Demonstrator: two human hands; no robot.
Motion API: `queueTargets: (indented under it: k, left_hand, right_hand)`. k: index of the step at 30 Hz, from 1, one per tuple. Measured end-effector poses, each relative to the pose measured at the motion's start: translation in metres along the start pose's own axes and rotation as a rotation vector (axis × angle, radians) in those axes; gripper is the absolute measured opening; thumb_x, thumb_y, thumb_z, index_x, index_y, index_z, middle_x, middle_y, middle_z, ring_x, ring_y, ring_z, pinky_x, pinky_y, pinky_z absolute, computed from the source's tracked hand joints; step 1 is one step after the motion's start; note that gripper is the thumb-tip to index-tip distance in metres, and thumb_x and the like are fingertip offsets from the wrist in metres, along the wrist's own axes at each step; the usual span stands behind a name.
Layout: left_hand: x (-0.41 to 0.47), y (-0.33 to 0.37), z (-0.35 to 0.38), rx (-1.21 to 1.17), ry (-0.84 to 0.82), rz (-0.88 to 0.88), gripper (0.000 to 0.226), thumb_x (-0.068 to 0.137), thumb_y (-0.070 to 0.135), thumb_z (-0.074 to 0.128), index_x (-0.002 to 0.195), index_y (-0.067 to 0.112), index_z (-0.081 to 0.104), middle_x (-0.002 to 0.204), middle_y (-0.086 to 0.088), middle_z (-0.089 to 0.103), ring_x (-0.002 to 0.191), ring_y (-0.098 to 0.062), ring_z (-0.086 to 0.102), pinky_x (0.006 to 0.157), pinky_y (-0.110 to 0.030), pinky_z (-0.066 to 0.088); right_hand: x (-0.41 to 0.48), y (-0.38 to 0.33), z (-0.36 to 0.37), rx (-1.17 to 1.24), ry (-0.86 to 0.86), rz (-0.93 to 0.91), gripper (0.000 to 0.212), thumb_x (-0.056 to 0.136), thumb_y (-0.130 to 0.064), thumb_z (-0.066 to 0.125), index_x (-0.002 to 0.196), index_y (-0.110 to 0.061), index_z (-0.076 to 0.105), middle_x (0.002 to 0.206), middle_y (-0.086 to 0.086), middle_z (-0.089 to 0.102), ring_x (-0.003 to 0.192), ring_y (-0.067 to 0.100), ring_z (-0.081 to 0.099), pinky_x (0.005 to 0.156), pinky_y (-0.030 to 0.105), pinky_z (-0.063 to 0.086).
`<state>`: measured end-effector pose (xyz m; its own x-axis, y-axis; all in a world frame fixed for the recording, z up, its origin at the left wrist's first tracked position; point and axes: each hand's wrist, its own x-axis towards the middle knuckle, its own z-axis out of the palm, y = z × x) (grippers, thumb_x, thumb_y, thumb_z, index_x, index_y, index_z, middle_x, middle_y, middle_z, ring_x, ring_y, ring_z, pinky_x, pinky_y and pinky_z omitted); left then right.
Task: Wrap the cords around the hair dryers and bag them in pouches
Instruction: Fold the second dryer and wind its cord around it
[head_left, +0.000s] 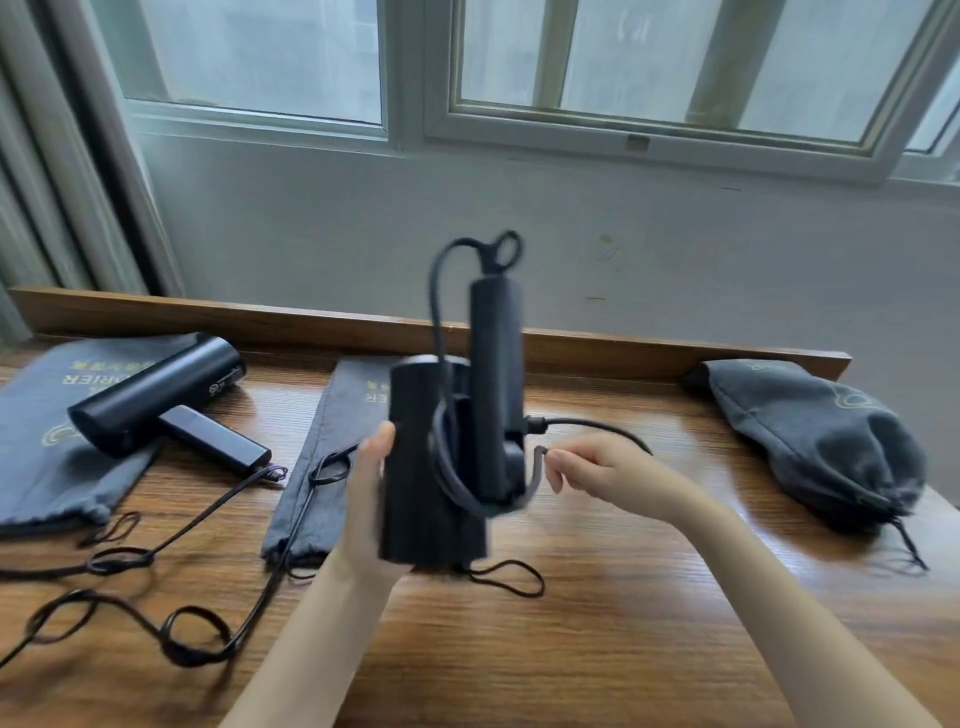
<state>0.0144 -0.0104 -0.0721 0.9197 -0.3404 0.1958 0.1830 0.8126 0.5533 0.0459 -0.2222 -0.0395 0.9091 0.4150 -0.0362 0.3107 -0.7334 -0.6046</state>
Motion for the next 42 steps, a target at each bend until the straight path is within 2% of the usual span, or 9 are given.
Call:
queueTargets:
  k: [5,7,9,13,20,28,34,39,42]
  left_hand:
    - [0.004,-0.008,-0.019,0.148,-0.232,-0.205,0.053,0.096,0.034,0.037,0.133,-0.003,0.045,0.134,-0.019,0.051,0.126,-0.026,0.047,0.107,-0.036,0.032]
    - [0.000,-0.002,-0.014,0.305,-0.194,-0.379,0.058,0.064,0.047,0.076,0.105,0.006,0.071,0.106,-0.010,0.071,0.098,-0.017,0.066,0.088,-0.029,0.050]
    - [0.001,0.000,-0.014,0.406,-0.178,-0.434,0.069,0.031,0.045,0.090,0.088,0.009,0.074,0.083,-0.007,0.074,0.074,-0.016,0.070,0.069,-0.027,0.056]
    - [0.006,0.009,-0.010,0.728,-0.239,-0.474,0.083,0.044,0.052,0.085,0.109,0.009,0.057,0.095,-0.005,0.071,0.082,-0.018,0.067,0.072,-0.027,0.053]
    - [0.005,0.005,-0.008,1.093,-0.246,-0.531,0.058,0.059,0.052,0.068,0.111,0.029,0.060,0.105,0.003,0.069,0.095,-0.016,0.066,0.082,-0.028,0.049]
    - [0.009,-0.001,0.001,0.736,0.176,-0.566,0.042,0.060,0.037,0.069,0.092,0.009,0.063,0.071,-0.007,0.072,0.059,-0.016,0.068,0.057,-0.024,0.054]
    - [0.014,-0.001,-0.003,0.482,0.378,-0.456,0.062,0.055,0.041,0.073,0.102,0.001,0.065,0.089,-0.020,0.071,0.072,-0.029,0.067,0.073,-0.036,0.051]
    - [0.017,-0.009,-0.002,0.410,0.448,-0.253,0.053,0.063,0.044,0.065,0.103,0.009,0.064,0.082,-0.012,0.071,0.068,-0.024,0.066,0.061,-0.031,0.053]
    - [0.017,-0.013,-0.001,0.317,0.485,-0.115,0.052,0.074,0.047,0.057,0.109,0.009,0.062,0.087,-0.012,0.071,0.073,-0.024,0.068,0.062,-0.031,0.055]
  right_hand:
    - [0.002,-0.006,-0.020,-0.106,0.063,0.010,0.023,0.091,-0.016,0.053,0.069,-0.016,0.059,0.073,-0.003,0.060,0.071,0.007,0.055,0.069,0.017,0.046]
    - [-0.003,0.001,-0.033,-0.090,0.071,0.089,0.035,0.091,-0.007,0.053,0.066,-0.028,0.040,0.070,-0.012,0.042,0.065,-0.004,0.038,0.058,0.003,0.036]
    - [-0.007,0.006,-0.047,-0.028,0.075,0.125,0.034,0.091,-0.005,0.054,0.073,-0.029,0.038,0.068,-0.015,0.035,0.062,-0.008,0.030,0.053,0.001,0.033]
    - [-0.007,0.002,-0.057,-0.028,-0.049,-0.067,0.022,0.074,-0.007,0.076,0.063,-0.020,0.063,0.052,-0.015,0.055,0.052,-0.002,0.050,0.055,0.010,0.037]
    - [-0.011,0.006,-0.070,0.042,-0.088,-0.112,0.004,0.077,-0.013,0.074,0.080,-0.014,0.072,0.072,-0.002,0.066,0.066,0.006,0.058,0.066,0.020,0.047]
    - [-0.013,-0.014,-0.073,0.120,0.224,-0.256,0.015,0.077,-0.011,0.073,0.073,-0.024,0.068,0.067,-0.011,0.064,0.064,0.001,0.056,0.064,0.014,0.043]
    - [-0.017,-0.025,-0.065,0.104,0.351,-0.296,0.008,0.076,-0.012,0.075,0.076,-0.019,0.071,0.068,-0.010,0.067,0.064,0.002,0.059,0.065,0.013,0.045]
    - [-0.015,-0.031,-0.043,0.063,0.329,-0.255,0.013,0.084,-0.017,0.066,0.095,-0.020,0.074,0.076,-0.012,0.070,0.064,0.003,0.061,0.062,0.017,0.047]
    - [-0.016,-0.041,-0.018,0.057,0.095,-0.242,0.025,0.093,-0.029,0.052,0.106,-0.048,0.062,0.082,-0.020,0.069,0.066,0.023,0.061,0.061,0.032,0.048]
